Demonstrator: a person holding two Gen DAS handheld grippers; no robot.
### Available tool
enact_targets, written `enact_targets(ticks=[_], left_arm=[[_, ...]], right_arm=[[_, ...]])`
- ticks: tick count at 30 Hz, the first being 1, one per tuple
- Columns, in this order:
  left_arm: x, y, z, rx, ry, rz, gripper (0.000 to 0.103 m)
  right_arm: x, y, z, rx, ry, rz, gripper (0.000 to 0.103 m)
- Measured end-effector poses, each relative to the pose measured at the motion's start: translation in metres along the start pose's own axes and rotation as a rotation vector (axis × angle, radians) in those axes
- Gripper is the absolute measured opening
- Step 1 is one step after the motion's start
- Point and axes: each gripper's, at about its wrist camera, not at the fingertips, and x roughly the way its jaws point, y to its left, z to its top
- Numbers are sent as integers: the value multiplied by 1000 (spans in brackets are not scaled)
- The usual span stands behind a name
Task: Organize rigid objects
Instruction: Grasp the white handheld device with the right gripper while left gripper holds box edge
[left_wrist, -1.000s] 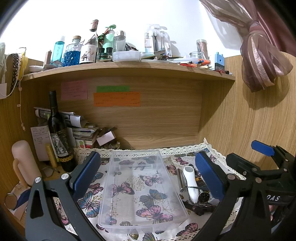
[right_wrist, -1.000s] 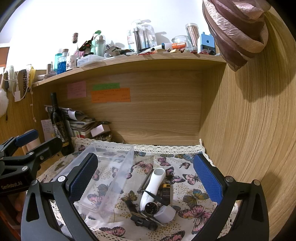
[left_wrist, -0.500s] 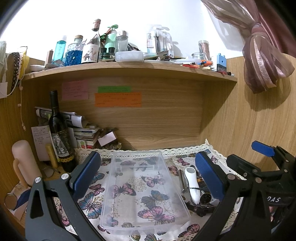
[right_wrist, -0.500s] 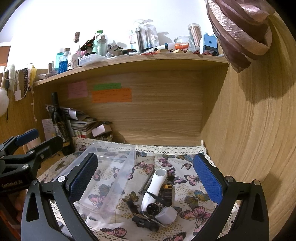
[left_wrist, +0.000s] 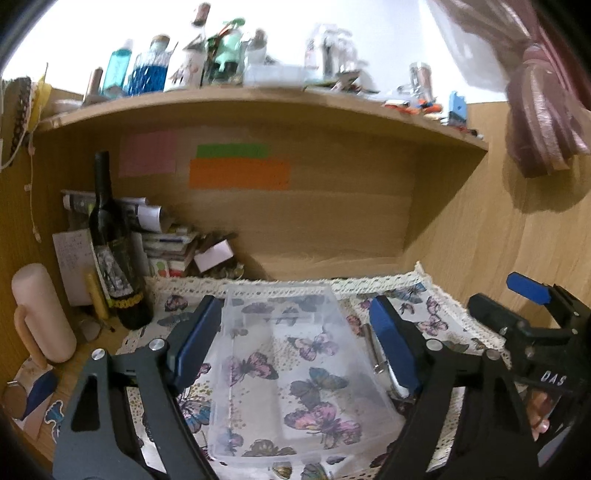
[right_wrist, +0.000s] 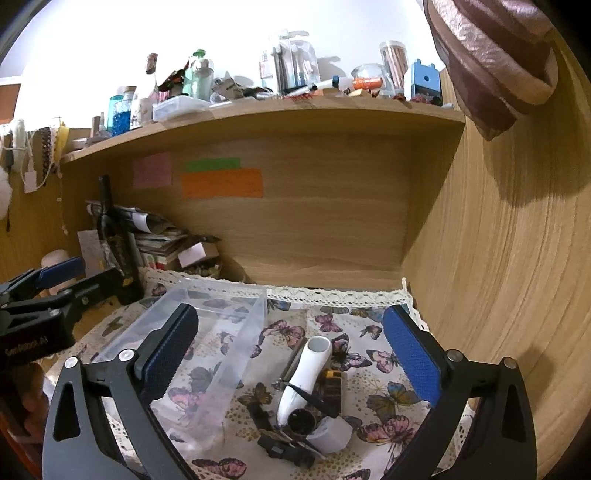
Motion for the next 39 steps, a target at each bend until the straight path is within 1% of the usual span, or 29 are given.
enact_targets(ticks=[2, 4, 5, 8, 10, 12, 15, 18, 23, 25, 28, 31, 33, 35, 39], left_arm=[[8, 8, -1, -8, 30, 8, 75], [16, 18, -3, -25, 66, 8, 68], [21, 25, -4, -38, 89, 6, 66], [37, 43, -7, -63, 152, 22, 55], [50, 56, -11, -75, 202, 36, 45], [62, 69, -15, -87, 256, 35, 43], [77, 80, -21, -89, 318, 32, 37], [90, 84, -26, -67, 374, 14, 34], [107, 84, -30, -40, 461, -31, 25], [113, 84, -32, -37, 495, -44, 17], [120, 85, -34, -33, 538, -76, 16], [124, 82, -37, -16, 558, -89, 13], [127, 81, -39, -12, 572, -99, 12], [129, 81, -41, -14, 579, -102, 12], [131, 83, -40, -31, 578, -114, 12]], right_arm=[[6, -3, -1, 4, 21, -5, 91], [13, -6, -2, 9, 47, -10, 87], [17, -8, -3, 12, 61, -12, 83], [28, -13, -7, 18, 104, -32, 76], [36, -16, -11, 23, 136, -45, 72], [44, -17, -13, 28, 166, -54, 67], [55, -21, -18, 34, 201, -76, 65], [66, -24, -23, 41, 246, -91, 62], [89, -30, -30, 52, 336, -93, 55], [98, -31, -34, 53, 373, -90, 53], [111, -32, -38, 64, 422, -59, 47], [127, -29, -40, 71, 471, -31, 41], [138, -26, -41, 69, 502, -13, 36], [149, -24, -44, 74, 537, 4, 35], [168, -19, -49, 58, 600, 5, 33]])
